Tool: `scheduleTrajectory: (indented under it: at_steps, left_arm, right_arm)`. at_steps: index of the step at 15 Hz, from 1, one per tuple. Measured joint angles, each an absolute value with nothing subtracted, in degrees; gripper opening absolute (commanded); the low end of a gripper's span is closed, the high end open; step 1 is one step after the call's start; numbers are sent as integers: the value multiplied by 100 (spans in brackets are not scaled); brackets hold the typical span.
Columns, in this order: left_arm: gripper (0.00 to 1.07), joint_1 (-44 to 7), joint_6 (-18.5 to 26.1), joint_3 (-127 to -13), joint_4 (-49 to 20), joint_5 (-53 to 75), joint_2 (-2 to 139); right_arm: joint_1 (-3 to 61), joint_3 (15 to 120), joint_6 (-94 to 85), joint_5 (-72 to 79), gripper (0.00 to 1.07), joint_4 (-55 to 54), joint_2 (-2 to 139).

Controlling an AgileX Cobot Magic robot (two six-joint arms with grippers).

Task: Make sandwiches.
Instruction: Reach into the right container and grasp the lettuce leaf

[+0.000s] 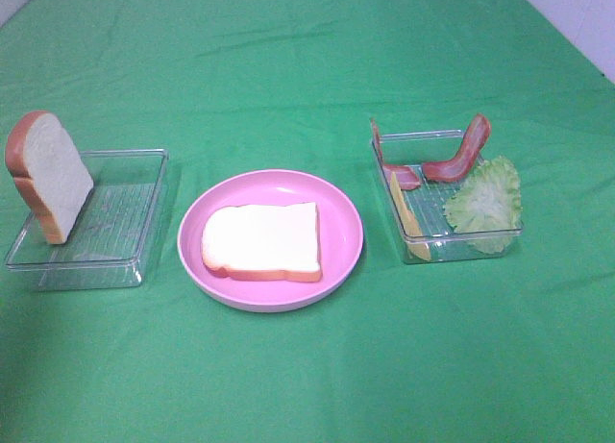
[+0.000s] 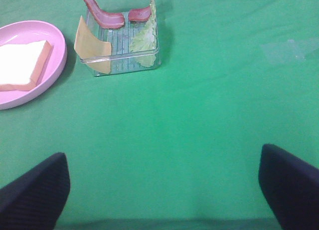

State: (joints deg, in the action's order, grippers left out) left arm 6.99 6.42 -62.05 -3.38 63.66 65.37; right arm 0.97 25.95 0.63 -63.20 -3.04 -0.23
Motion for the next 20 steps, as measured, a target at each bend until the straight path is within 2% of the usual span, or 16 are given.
scheduleTrajectory:
  at_steps: [1, 9, 16, 20]
  left_arm:
    - [99, 699, 728, -5455, -395, 6343, 5506]
    - [99, 699, 733, -3673, -418, 6429, 2086]
    - [99, 699, 705, -3025, -527, 6297, 241]
    - [99, 699, 424, -2968, -493, 6291, -29]
  right_arm:
    - [97, 2595, 63, -6320, 99, -304, -23]
    - [97, 2595, 63, -6320, 99, -304, -23]
    - [97, 2595, 63, -6320, 99, -304, -23]
    - [97, 2595, 63, -6320, 99, -304, -23]
